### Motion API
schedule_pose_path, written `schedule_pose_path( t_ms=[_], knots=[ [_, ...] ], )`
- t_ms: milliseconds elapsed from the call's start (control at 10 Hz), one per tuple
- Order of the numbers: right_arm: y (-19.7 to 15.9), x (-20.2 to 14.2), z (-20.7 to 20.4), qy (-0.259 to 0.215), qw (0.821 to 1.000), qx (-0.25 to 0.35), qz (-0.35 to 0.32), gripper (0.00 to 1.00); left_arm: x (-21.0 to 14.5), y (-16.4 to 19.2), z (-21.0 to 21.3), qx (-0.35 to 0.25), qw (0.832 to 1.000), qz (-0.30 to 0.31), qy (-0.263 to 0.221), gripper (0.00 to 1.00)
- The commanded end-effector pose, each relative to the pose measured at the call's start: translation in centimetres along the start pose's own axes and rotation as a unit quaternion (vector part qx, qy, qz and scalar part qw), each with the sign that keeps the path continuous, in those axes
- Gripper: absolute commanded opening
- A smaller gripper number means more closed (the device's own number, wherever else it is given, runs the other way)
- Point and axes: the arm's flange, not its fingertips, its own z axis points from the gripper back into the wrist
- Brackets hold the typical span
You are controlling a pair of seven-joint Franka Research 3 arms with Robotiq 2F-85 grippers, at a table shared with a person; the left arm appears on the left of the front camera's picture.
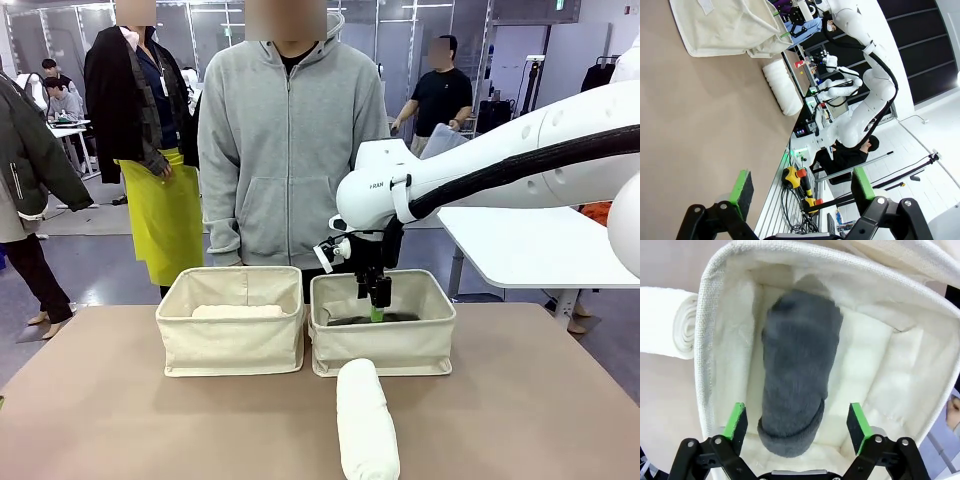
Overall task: Divide the towels into two baskets.
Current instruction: Pick up one hotel-folded towel from the bottom of the table and place it in the Fabric basket indicated by the person.
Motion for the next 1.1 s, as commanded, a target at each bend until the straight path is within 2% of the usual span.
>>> schedule_pose_path(
  t_ms=[0, 100, 1000],
  knots=[
    [2.0, -0.3, 0.5, -0.002, 1.0, -0.011, -0.017, 1.0, -0.1, -0.5, 0.2, 0.002, 1.0, -0.004, -0.002, 1.0],
    [0.0, 0.0, 0.0, 0.0, 1.0, 0.0, 0.0, 1.0, -0.1, -0.5, 0.2, 0.002, 1.0, -0.004, -0.002, 1.0],
    [0.0, 0.0, 0.0, 0.0, 1.0, 0.0, 0.0, 1.0, -0.1, -0.5, 0.2, 0.002, 1.0, -0.004, -0.002, 1.0]
  ],
)
